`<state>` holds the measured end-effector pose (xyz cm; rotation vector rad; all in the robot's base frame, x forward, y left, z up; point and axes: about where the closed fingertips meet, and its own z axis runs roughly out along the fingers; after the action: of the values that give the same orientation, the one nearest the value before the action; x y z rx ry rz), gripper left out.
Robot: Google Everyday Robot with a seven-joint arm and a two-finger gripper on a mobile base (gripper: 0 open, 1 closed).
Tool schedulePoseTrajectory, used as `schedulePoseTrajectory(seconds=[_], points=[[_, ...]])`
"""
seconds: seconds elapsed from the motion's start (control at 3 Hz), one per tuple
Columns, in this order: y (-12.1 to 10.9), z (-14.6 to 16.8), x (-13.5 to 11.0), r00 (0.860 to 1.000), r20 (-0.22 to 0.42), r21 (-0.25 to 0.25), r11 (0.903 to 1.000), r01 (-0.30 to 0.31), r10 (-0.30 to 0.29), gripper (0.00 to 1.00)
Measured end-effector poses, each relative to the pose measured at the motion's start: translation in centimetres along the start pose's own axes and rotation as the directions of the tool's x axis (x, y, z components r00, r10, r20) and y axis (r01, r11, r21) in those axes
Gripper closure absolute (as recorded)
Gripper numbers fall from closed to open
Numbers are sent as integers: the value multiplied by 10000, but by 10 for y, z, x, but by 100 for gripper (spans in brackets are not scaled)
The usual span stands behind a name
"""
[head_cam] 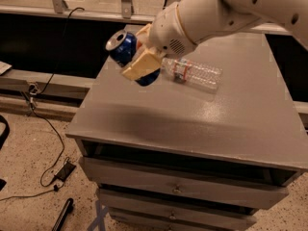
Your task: Knock pepsi can over
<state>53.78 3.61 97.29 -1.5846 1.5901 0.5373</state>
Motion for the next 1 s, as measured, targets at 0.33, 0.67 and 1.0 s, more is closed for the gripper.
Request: schedulePoseTrajectory(seconds=[0.33, 0.67, 1.0], points=[[-16, -24, 28, 9694, -2372, 54, 9980, -632, 627, 100], [-22, -57, 97, 8257, -5355, 574, 9830, -1741, 1775, 100], [-18, -67, 144, 7175, -6662, 799, 9761, -2022, 2032, 100]])
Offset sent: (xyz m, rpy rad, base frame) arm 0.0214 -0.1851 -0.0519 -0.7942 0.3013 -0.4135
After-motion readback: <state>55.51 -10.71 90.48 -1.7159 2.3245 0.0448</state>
